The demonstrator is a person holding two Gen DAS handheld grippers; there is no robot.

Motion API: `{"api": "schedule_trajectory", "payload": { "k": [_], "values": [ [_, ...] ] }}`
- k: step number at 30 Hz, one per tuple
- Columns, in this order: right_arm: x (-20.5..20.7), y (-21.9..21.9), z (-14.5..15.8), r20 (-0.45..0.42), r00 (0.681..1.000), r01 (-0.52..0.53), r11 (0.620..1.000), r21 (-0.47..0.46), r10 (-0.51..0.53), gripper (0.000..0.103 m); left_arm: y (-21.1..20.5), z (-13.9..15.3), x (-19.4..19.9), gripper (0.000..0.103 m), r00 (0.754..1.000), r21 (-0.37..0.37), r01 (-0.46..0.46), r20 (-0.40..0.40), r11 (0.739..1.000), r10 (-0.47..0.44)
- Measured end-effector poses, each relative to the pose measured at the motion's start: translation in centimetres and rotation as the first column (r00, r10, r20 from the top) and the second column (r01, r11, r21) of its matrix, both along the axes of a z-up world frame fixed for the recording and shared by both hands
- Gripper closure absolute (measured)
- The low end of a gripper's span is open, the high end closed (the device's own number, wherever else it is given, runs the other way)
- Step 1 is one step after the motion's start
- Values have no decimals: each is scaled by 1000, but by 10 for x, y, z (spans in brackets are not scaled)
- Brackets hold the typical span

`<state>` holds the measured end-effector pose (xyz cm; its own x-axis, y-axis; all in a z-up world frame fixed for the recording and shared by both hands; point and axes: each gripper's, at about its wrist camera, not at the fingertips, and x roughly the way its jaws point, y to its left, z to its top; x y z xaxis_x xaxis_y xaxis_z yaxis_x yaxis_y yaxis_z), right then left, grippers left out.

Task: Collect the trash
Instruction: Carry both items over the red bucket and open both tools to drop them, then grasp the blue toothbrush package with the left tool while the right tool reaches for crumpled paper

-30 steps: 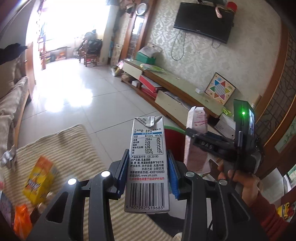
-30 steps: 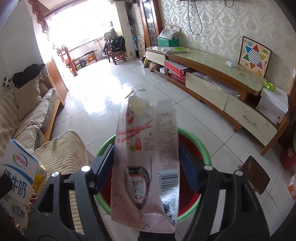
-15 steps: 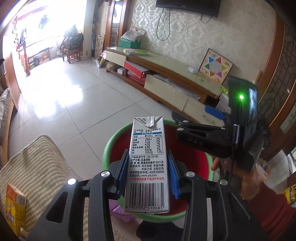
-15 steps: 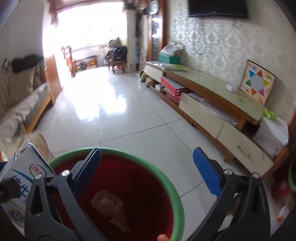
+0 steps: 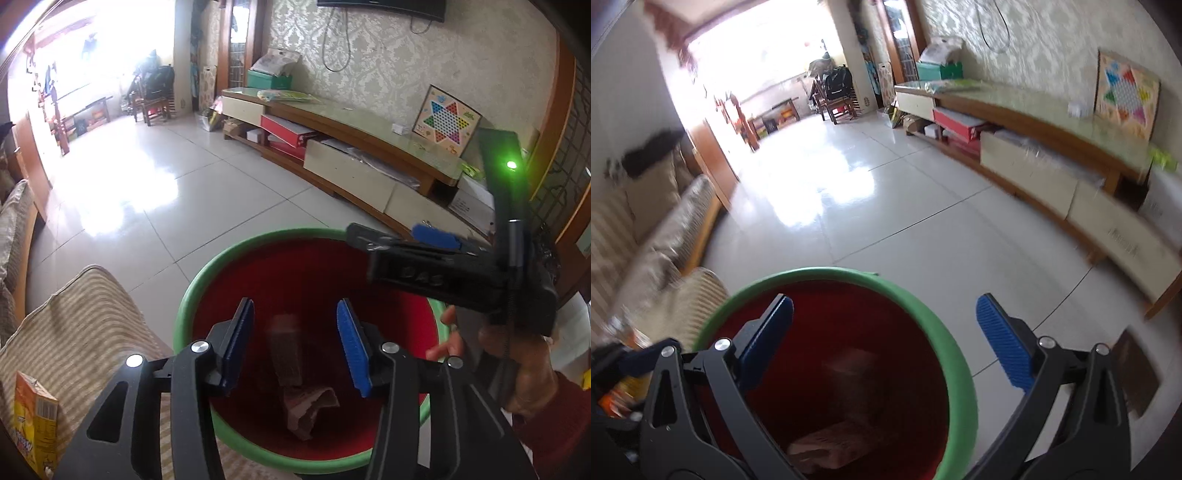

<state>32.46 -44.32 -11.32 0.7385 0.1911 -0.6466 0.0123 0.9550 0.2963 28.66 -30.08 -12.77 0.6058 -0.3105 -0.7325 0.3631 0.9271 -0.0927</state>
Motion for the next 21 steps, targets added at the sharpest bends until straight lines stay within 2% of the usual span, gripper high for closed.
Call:
{"api": "schedule_trajectory", "payload": {
  "k": [2,4,7,13,15,21],
  "values": [
    [-3,3,-2,-5,1000,8,999,49,-7,5,7,0,2,53,1000,3,-28,-5,1000,28],
    [-8,3,-2,7,1000,19,997,70,-19,5,13,0,2,37,999,15,-52,-3,999,53],
    [-16,-2,-4,17,999,44,993,113,-46,5,21,5,-2,22,997,9,-79,10,997,79],
    [-27,-9,-10,-11,997,83,982,172,-82,5,37,27,-29,16,995,-19,-88,35,996,89],
    [-32,-9,-4,2,995,97,985,143,-98,5,43,39,-45,16,994,-21,-95,55,995,96],
    [-80,6,46,129,970,218,973,-73,-208,5,88,77,-121,12,979,-41,-156,127,987,160]
  ]
}}
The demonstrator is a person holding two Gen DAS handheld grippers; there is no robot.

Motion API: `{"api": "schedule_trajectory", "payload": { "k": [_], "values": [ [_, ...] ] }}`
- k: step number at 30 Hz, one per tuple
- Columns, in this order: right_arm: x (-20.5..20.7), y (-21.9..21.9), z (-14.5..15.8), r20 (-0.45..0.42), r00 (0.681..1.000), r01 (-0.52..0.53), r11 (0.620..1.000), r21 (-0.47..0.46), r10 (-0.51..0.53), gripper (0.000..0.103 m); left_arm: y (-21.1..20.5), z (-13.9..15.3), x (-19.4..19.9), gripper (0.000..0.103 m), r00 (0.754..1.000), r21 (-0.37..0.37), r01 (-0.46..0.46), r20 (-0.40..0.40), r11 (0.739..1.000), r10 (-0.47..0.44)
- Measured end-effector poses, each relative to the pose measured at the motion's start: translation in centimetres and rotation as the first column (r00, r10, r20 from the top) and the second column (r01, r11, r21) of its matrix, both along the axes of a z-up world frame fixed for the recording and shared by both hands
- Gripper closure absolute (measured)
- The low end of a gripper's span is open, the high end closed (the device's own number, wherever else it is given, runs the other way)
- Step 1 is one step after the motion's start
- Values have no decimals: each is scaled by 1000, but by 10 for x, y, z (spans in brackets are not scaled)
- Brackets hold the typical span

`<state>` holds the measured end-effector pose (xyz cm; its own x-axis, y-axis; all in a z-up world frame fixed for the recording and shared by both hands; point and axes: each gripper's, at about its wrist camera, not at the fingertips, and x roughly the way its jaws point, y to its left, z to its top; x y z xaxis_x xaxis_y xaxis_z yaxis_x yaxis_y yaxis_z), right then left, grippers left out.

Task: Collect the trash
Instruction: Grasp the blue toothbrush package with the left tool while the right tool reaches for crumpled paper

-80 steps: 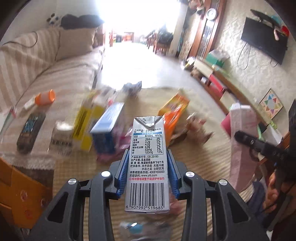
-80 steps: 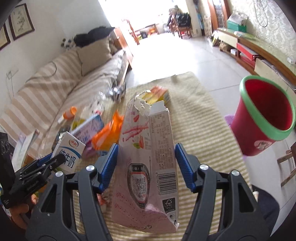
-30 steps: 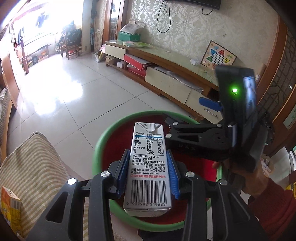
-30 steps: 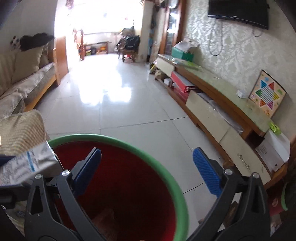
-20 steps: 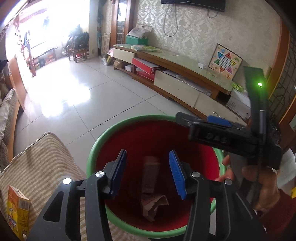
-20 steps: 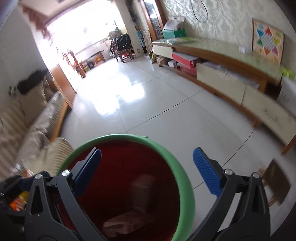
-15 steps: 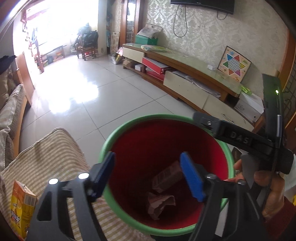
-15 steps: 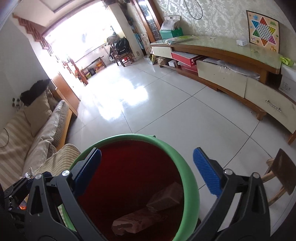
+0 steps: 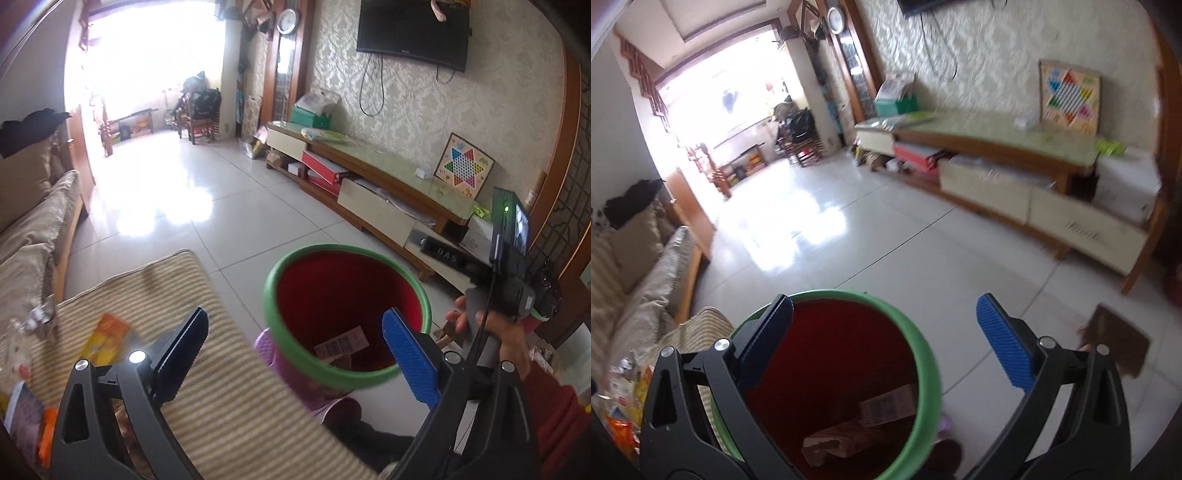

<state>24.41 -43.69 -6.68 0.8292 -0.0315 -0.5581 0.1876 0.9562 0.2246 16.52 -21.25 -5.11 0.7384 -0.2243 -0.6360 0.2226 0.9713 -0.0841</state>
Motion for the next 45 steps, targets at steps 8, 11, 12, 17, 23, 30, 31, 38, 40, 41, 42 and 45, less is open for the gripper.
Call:
{"api": "schedule_trajectory", "payload": {
  "k": [8,11,12,17,23,30,31,38,40,41,42,45],
  "values": [
    [-74,101,45,-12,981,-192,971,-142,193,5,87,0,-106,12,990,53,-127,-58,991,130],
    [-100,155,41,-84,928,-369,927,-68,364,5,126,-10,-150,12,972,66,-210,-97,975,216],
    [-109,176,37,-113,894,-441,896,-53,434,5,139,-15,-163,12,964,72,-232,-117,970,240],
    [-139,259,23,-193,762,-633,774,-15,619,5,193,-60,-222,12,904,132,-321,-254,938,345],
    [-165,317,12,-252,672,-702,708,82,696,5,219,-116,-236,12,861,150,-307,-378,940,341],
    [-192,367,1,-330,582,-777,628,43,743,5,242,-125,-240,52,852,43,-358,-392,933,346],
    [-194,372,-2,-341,571,-782,621,51,747,5,246,-122,-242,60,853,22,-367,-390,930,346],
    [-207,403,-30,-411,495,-811,577,96,765,5,277,-89,-272,84,838,-42,-481,-314,876,446],
    [-213,412,-40,-429,455,-824,551,128,780,5,287,-74,-279,84,828,-55,-520,-275,852,488],
    [-216,417,-44,-436,439,-830,540,136,786,5,289,-67,-279,84,826,-62,-532,-257,844,502],
    [-220,421,-49,-442,425,-836,530,143,790,5,294,-59,-276,84,825,-68,-539,-241,840,510],
    [-226,433,-61,-460,398,-846,511,152,794,5,296,-40,-275,84,830,-84,-546,-187,834,525]
  ]
}}
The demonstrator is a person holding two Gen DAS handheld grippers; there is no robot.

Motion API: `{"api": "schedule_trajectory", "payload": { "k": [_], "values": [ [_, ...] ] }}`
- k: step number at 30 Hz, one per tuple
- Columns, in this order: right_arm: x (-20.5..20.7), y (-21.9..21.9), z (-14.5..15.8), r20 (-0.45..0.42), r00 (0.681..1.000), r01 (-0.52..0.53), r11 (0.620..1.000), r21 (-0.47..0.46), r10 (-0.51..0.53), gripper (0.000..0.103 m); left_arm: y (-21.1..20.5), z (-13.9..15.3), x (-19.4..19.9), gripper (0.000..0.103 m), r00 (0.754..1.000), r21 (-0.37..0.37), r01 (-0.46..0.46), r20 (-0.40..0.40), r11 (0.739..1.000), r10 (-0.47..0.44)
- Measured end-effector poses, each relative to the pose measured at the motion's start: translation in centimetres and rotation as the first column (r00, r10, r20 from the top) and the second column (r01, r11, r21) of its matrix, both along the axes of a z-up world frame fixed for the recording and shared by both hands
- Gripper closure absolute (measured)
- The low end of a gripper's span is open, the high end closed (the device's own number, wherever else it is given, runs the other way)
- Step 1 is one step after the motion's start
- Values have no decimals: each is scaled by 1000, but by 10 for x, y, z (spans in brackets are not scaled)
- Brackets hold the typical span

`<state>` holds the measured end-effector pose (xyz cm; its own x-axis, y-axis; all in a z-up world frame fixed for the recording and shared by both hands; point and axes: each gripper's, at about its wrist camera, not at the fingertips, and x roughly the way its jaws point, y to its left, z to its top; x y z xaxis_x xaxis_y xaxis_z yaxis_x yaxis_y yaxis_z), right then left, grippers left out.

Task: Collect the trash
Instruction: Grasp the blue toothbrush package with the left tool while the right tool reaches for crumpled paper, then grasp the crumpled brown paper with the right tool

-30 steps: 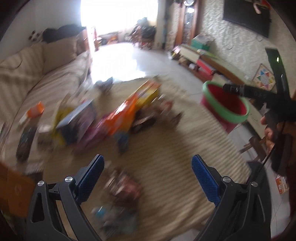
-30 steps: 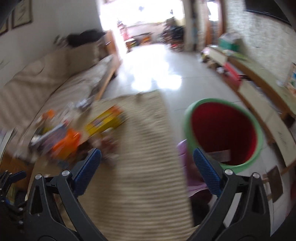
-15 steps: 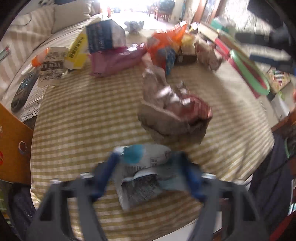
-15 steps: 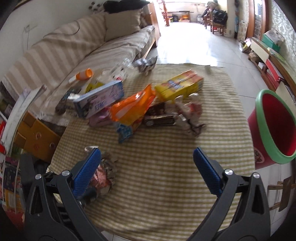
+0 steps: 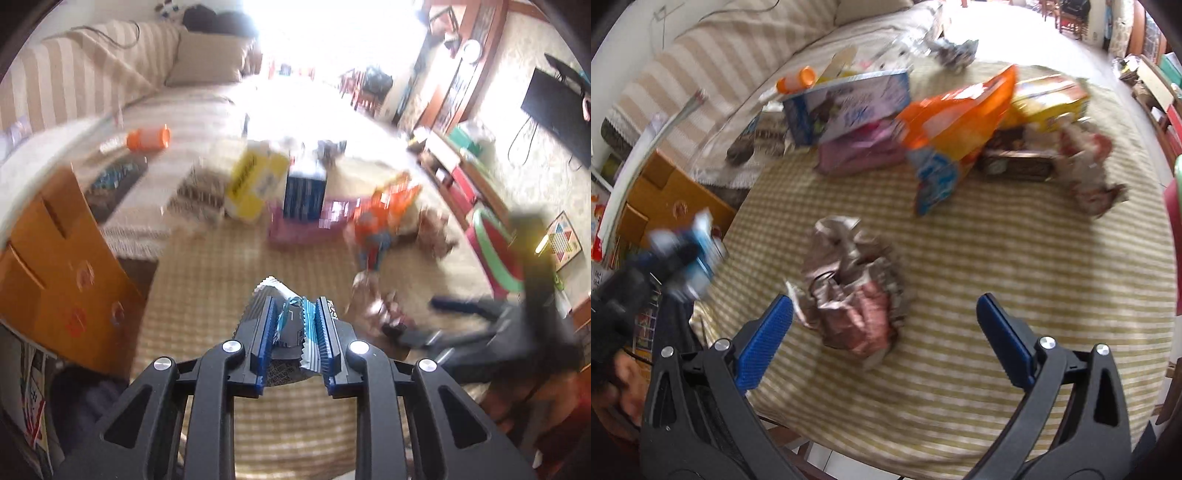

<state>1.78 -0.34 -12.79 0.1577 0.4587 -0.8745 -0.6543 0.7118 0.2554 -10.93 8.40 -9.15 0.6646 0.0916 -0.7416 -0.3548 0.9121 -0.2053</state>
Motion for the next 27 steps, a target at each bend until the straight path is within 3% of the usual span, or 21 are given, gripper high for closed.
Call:
{"api": "schedule_trajectory", "payload": {
  "k": [2,3,4,6,7,11,16,21,27],
  "values": [
    [-3,6,-6,3,1000,-9,1000,-7,9,5,-1,12,7,83,999,10,2,32,1000,-2],
    [-4,8,-9,7,1000,-10,1000,-10,10,10,-2,18,10,83,999,19,5,48,1000,-6],
    [-3,8,-13,2,1000,-8,1000,-16,8,29,-3,24,15,83,998,27,7,61,1000,-9],
    [0,5,-18,-60,998,3,1000,19,-2,51,-5,31,19,83,996,41,15,82,999,-18],
    [1,2,-18,-87,996,19,999,45,-15,57,-6,34,20,83,996,48,20,88,999,-24],
    [-1,-11,1,-22,999,36,996,76,-34,62,-15,47,35,83,994,51,37,103,998,-42],
    [8,-47,47,67,988,124,980,158,-136,62,-31,58,54,83,991,60,68,114,996,-75],
    [18,-89,95,201,945,214,952,219,-259,62,-49,69,77,83,984,55,101,142,993,-108],
    [29,-126,133,293,890,274,923,271,-350,62,-69,82,104,83,975,50,134,170,990,-140]
  ]
}}
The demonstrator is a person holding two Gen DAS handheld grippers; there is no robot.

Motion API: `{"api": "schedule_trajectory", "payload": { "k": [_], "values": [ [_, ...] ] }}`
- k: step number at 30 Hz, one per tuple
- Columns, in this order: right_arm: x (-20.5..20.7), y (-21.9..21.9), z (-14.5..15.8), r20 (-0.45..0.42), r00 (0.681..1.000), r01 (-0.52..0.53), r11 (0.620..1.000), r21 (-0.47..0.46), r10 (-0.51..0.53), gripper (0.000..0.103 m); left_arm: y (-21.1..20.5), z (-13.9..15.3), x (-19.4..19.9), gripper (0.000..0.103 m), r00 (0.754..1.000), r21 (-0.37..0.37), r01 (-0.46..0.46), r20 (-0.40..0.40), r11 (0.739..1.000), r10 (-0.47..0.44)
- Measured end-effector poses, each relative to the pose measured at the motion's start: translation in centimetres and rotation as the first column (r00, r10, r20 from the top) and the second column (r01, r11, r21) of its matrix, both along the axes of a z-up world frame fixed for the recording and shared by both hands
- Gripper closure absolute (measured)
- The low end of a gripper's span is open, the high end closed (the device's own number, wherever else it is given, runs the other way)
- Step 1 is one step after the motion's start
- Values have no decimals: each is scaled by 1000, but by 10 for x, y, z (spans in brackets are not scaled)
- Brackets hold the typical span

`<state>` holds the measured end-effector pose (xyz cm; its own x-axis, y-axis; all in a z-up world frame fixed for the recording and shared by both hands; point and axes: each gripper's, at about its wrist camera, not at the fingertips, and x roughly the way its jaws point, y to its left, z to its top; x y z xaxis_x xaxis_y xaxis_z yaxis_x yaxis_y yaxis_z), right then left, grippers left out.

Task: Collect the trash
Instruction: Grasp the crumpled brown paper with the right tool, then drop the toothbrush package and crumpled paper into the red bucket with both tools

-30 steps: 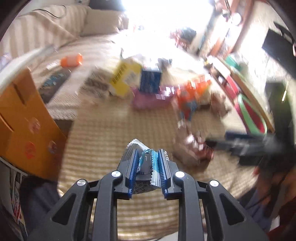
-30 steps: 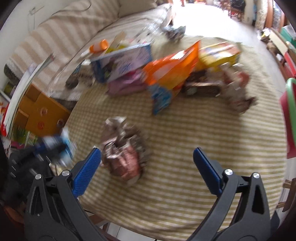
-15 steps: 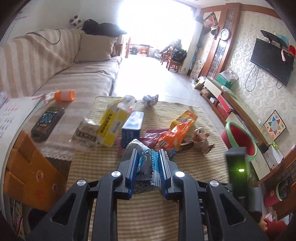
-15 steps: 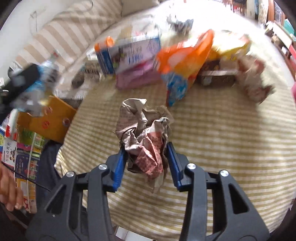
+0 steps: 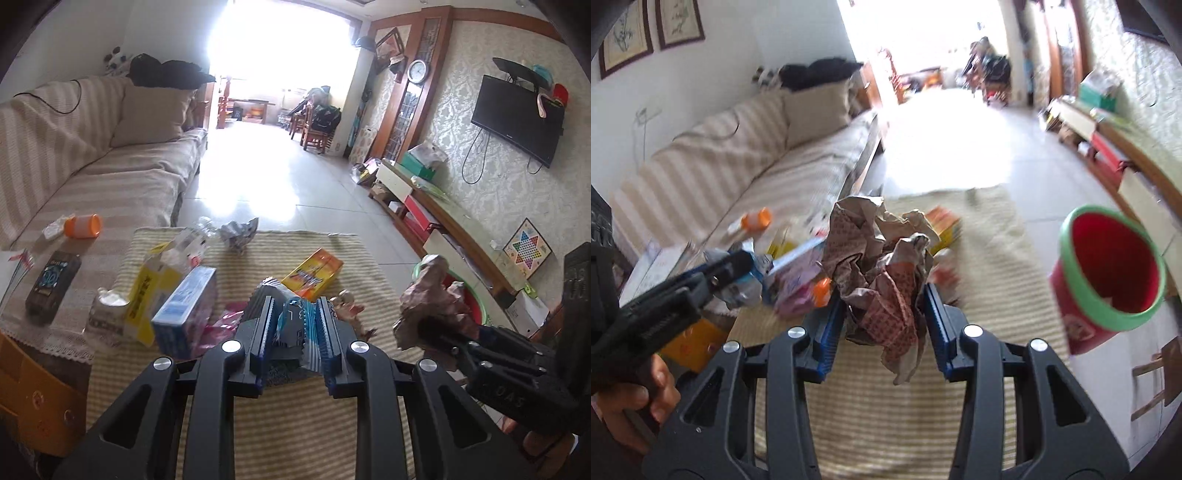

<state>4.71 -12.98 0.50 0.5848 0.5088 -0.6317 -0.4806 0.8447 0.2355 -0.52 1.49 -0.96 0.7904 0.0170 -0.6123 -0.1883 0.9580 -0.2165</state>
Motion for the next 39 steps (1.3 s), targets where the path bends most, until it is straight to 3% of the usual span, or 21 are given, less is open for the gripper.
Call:
{"api": "schedule_trajectory", "payload": {
  "k": [11,28,39],
  "values": [
    [8,-36,27,76,994,82,996,27,-84,61,-21,13,27,83,999,-23,33,22,999,-33],
    [13,-68,32,97,980,172,984,44,-176,61,-61,19,59,82,989,-34,141,39,989,-140],
    [30,-122,31,96,947,301,952,51,-305,61,-110,19,94,82,970,-38,239,46,970,-237]
  ]
}}
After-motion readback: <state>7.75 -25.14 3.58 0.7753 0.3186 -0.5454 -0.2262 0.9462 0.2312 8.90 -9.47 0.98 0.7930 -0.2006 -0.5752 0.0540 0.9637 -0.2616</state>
